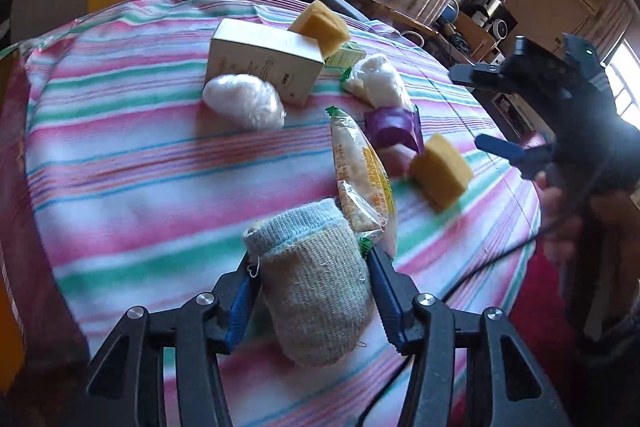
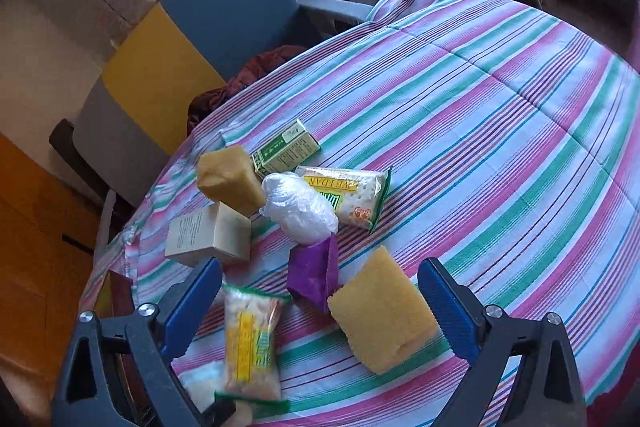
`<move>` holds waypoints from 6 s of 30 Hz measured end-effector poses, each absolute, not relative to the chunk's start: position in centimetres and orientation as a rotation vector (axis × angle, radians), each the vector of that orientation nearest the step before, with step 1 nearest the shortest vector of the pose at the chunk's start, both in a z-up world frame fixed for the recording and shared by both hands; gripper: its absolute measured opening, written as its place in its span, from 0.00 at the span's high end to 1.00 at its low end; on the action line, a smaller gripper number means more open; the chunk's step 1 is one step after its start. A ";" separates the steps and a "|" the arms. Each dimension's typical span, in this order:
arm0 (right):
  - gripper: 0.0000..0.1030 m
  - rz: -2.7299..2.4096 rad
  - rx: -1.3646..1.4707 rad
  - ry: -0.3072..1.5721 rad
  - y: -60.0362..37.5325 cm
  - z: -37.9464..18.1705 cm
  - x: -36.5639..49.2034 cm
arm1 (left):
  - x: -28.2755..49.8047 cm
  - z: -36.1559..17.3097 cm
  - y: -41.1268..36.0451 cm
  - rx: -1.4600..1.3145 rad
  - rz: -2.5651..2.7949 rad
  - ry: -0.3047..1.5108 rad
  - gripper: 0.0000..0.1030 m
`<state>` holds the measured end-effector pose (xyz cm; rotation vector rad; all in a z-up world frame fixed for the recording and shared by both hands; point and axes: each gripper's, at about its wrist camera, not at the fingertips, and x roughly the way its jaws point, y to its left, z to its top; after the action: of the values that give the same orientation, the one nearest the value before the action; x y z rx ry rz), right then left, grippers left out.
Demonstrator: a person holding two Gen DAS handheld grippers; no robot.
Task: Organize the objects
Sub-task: 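Grasp the grey sock with the left gripper while the right gripper grasps a plastic-wrapped bundle, then lower the grey sock into the gold tray and open the left gripper, then carry the plastic-wrapped bundle into the tray and release it with the right gripper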
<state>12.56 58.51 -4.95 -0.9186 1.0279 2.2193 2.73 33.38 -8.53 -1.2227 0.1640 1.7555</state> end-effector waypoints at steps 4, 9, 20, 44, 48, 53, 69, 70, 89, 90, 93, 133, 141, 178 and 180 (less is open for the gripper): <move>0.06 2.214 -0.970 0.953 58.0 -5.2 11.9 | 3.1 -8.5 32.0 -1.273 1.722 0.145 0.47; 0.11 2.192 -1.013 0.885 57.7 -5.7 11.3 | 3.4 -8.7 30.6 -1.257 1.723 0.140 0.48; 0.18 2.234 -1.072 0.651 56.5 -4.5 8.8 | 3.2 -9.4 30.4 -1.236 1.715 0.112 0.48; 0.65 2.480 -1.082 0.673 53.7 -2.6 6.2 | 4.2 -8.5 30.2 -1.187 1.745 0.154 0.51; 0.65 2.581 -1.155 0.666 50.4 -3.4 6.3 | 4.8 -7.5 29.2 -1.154 1.767 0.170 0.51; 0.65 2.601 -1.275 0.565 47.9 -5.3 5.5 | 5.4 -5.8 27.1 -1.115 1.809 0.159 0.51; 0.65 2.598 -1.243 0.432 47.4 -5.0 5.6 | -1.2 -1.6 12.1 -1.166 2.192 -0.011 0.51; 0.65 2.600 -1.241 0.431 47.3 -5.0 5.6 | -2.0 -1.9 11.1 -1.196 2.227 -0.011 0.51; 0.65 2.607 -1.229 0.411 47.1 -4.9 5.5 | -12.9 -8.1 5.8 -1.511 2.467 0.166 0.51; 0.65 2.607 -1.227 0.408 47.1 -4.8 5.5 | -13.1 -8.1 5.8 -1.513 2.476 0.169 0.50; 0.65 2.610 -1.221 0.404 47.1 -4.8 5.5 | -13.1 -7.8 5.9 -1.513 2.481 0.158 0.49; 0.65 2.927 -1.355 0.332 31.4 -2.2 -0.4 | -3.5 -3.6 1.2 -1.216 2.665 0.039 0.35; 0.65 3.042 -1.587 0.298 21.9 -4.6 -4.4 | -3.7 -4.2 -1.6 -1.242 2.704 -0.045 0.35; 0.18 3.063 -1.479 0.367 24.7 -2.7 -1.8 | -2.5 -2.2 1.1 -1.182 2.646 0.019 0.36; 0.18 3.029 -1.431 0.373 27.0 -2.2 -1.1 | -2.3 -2.1 2.2 -1.174 2.627 0.051 0.36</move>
<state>-1.14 27.03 -2.17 -1.4306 0.3728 3.0289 -2.28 2.15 -2.11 -1.1743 0.0508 2.6271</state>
